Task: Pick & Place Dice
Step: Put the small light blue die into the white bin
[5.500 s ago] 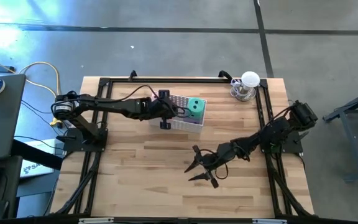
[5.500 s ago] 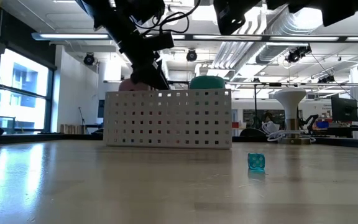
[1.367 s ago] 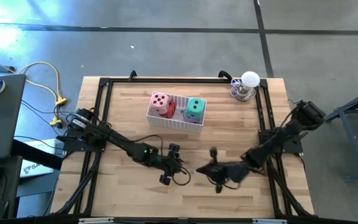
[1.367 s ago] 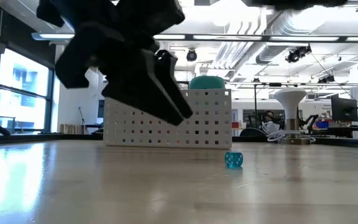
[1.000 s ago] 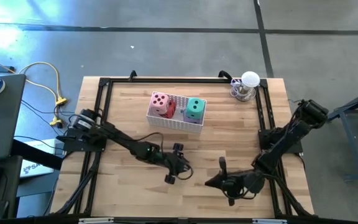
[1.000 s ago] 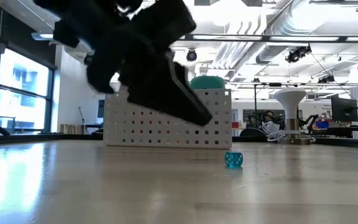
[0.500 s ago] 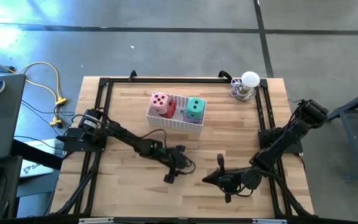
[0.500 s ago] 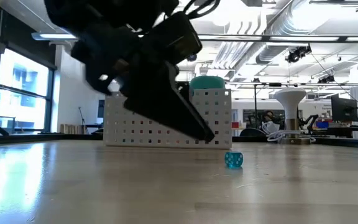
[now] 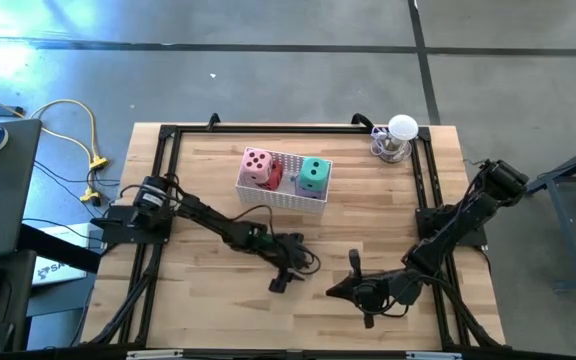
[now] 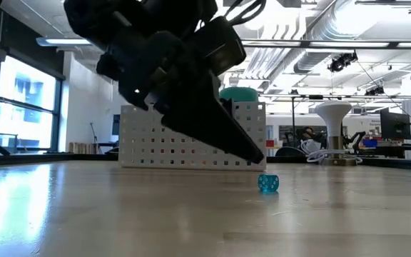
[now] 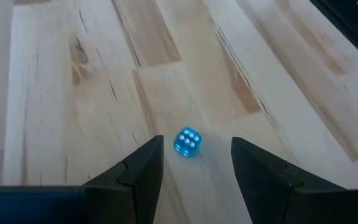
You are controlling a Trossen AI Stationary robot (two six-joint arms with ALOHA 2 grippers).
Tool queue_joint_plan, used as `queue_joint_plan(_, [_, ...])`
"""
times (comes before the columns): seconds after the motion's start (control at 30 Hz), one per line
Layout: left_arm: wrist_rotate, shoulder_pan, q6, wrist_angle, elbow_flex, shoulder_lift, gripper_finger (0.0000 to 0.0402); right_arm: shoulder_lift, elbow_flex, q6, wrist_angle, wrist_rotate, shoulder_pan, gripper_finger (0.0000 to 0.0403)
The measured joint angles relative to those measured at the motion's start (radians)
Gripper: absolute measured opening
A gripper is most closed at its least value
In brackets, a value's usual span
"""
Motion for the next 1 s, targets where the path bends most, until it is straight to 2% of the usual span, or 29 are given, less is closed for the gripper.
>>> queue_joint_plan(0.13, [0.012, 0.001, 0.007, -0.006, 0.007, 0.013, 0.0181, 0.0, 0.0, 0.0, 0.008, -0.001, 0.0, 0.0002])
queue_joint_plan(0.27, [0.065, 0.022, 0.002, -0.002, 0.024, 0.031, 0.0181, 0.0, 0.0, -0.001, 0.014, 0.0, 0.0, 0.0002])
queue_joint_plan(0.63, [0.074, 0.033, -0.011, -0.036, 0.069, 0.06, 0.0181, 0.001, 0.0, -0.001, 0.023, -0.001, 0.0, 0.0002])
queue_joint_plan(0.87, [0.119, 0.032, 0.013, -0.218, 0.193, 0.117, 0.0181, 0.001, 0.0, -0.001, 0.027, -0.003, 0.0, 0.0002])
queue_joint_plan(1.0, [0.137, 0.033, 0.021, -0.238, 0.207, 0.125, 0.0181, 0.001, 0.0, -0.002, 0.03, -0.024, 0.0, 0.0002])
